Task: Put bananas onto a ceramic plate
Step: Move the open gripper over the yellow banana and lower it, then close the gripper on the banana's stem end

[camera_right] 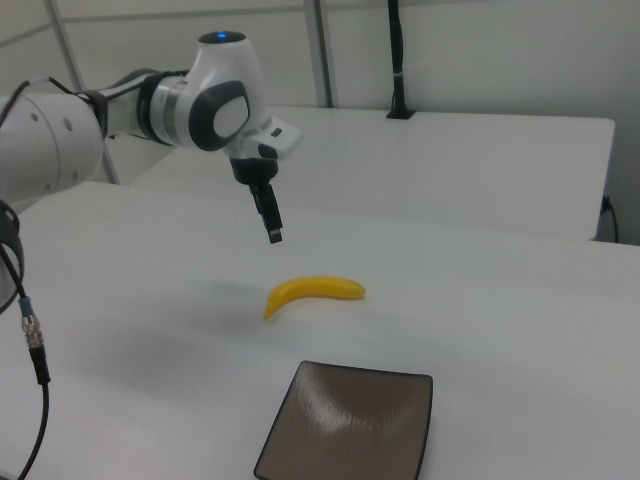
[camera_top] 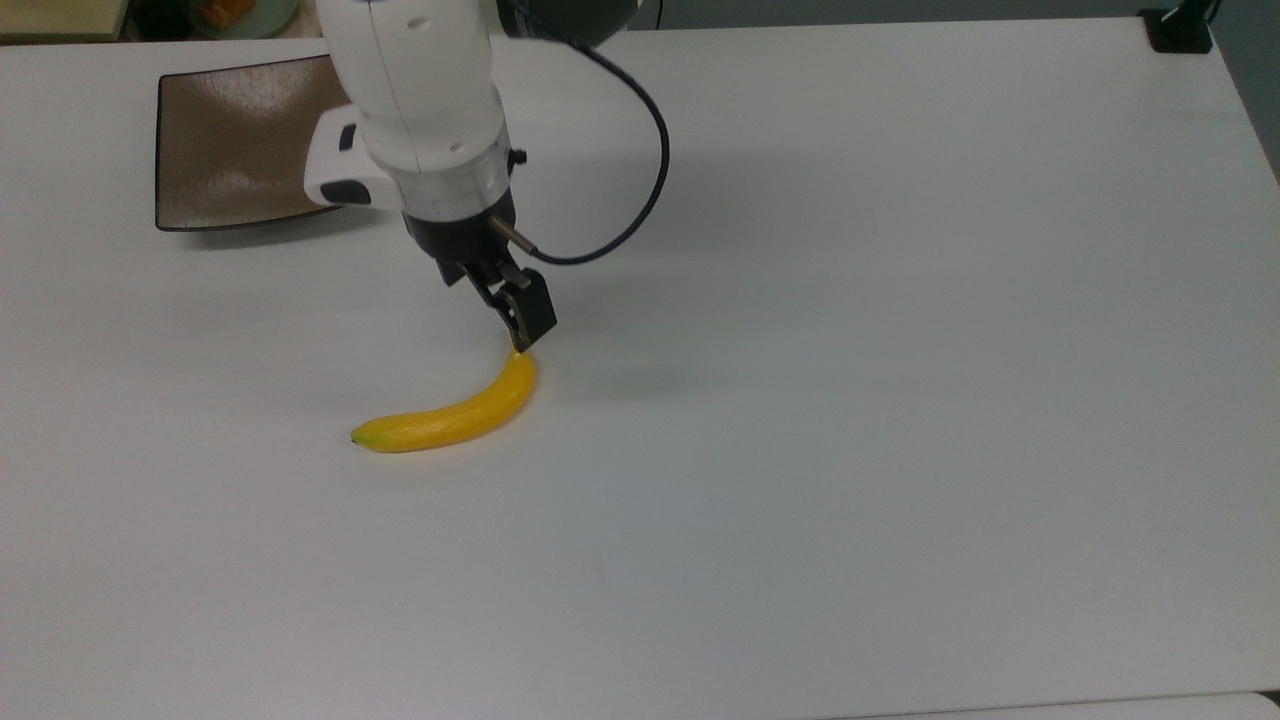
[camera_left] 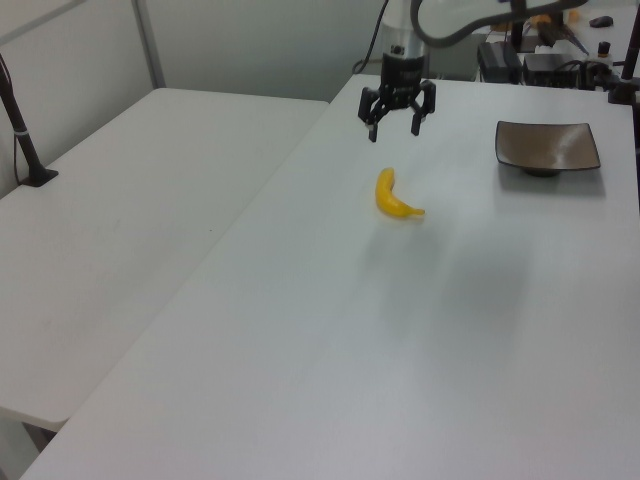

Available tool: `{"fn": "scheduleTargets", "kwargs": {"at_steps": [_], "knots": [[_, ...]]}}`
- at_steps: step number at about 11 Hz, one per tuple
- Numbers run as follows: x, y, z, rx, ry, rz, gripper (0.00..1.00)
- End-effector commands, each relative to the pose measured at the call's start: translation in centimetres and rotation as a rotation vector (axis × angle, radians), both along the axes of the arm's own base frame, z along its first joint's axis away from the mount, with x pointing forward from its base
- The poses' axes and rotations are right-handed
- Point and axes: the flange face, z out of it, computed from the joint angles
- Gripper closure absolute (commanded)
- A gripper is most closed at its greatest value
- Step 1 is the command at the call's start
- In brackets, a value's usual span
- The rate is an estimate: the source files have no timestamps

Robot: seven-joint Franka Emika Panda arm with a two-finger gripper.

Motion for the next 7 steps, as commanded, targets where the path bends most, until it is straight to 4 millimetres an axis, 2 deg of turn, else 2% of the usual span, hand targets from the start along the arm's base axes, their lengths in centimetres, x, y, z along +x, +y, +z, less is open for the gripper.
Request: {"fn": "scheduleTargets", "kwargs": {"at_steps": [1,5,7], "knots": [[1.7,-0.1,-2.8,-0.020,-0.036,-0.012,0.00],[2.7,-0.4,-7.0,-0.046,-0.027,-0.008,0.00],[3.2,-0.9,-9.9,-0.052,-0.011,-0.014,0.00]]}}
